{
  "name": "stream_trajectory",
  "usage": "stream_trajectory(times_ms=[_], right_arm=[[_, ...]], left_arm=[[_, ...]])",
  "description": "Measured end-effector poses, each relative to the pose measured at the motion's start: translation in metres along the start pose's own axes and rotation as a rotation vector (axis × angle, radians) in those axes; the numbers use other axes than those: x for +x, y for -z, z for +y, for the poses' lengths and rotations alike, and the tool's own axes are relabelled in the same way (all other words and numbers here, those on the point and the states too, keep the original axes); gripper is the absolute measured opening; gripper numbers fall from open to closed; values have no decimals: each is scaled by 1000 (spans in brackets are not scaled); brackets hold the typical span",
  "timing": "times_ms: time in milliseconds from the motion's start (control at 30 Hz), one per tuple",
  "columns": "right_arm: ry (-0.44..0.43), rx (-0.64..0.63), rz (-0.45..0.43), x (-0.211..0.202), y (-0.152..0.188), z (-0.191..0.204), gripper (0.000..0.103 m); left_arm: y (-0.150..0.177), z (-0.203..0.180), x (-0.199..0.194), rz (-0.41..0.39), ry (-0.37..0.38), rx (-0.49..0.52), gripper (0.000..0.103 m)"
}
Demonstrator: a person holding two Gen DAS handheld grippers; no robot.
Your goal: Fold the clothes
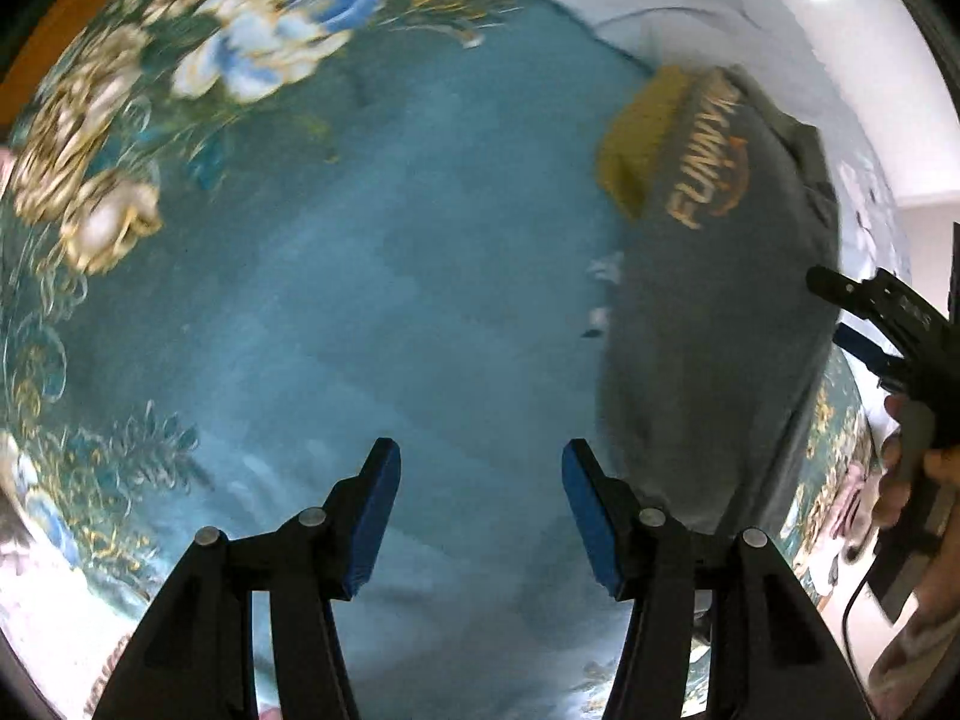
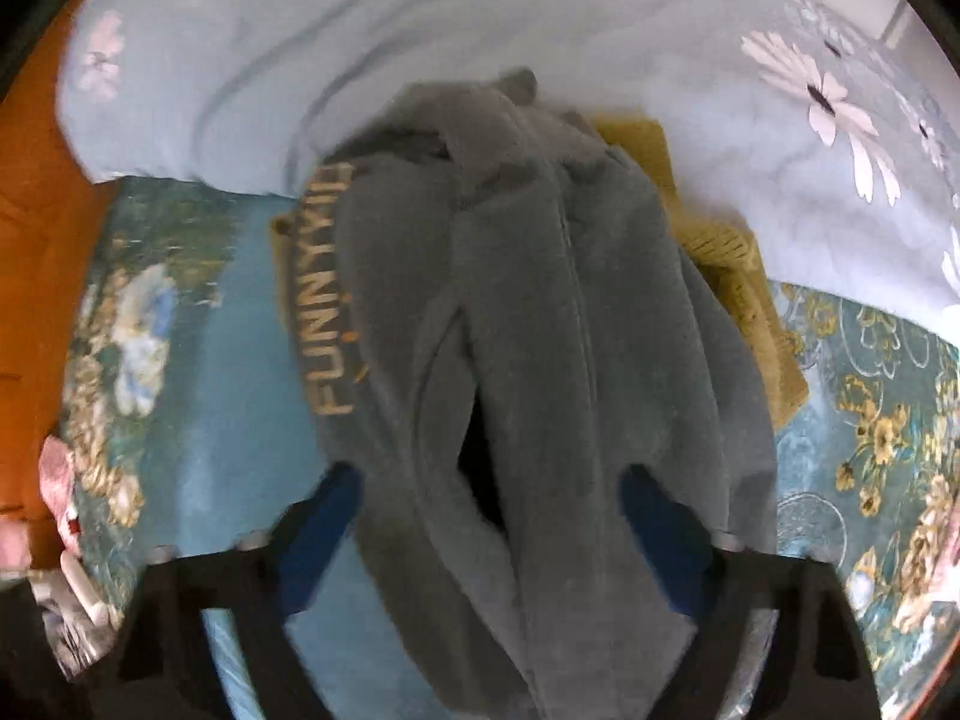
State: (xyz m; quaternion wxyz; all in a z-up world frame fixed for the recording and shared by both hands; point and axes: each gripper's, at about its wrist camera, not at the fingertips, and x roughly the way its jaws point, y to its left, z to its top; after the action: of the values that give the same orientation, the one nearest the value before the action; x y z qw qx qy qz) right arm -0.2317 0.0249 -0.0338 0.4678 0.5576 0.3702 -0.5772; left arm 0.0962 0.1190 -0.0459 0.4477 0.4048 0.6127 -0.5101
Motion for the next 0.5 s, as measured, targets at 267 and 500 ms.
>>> stream_trajectory(times_ms=[267,500], right_arm=[[-84,190,-16,-21,8,-48,10],[-169,365,-183,-107,48,-120,7]], left_arm=[[-3,-6,-4,23,14,5,57],[5,-16,1,31,33,48,57]])
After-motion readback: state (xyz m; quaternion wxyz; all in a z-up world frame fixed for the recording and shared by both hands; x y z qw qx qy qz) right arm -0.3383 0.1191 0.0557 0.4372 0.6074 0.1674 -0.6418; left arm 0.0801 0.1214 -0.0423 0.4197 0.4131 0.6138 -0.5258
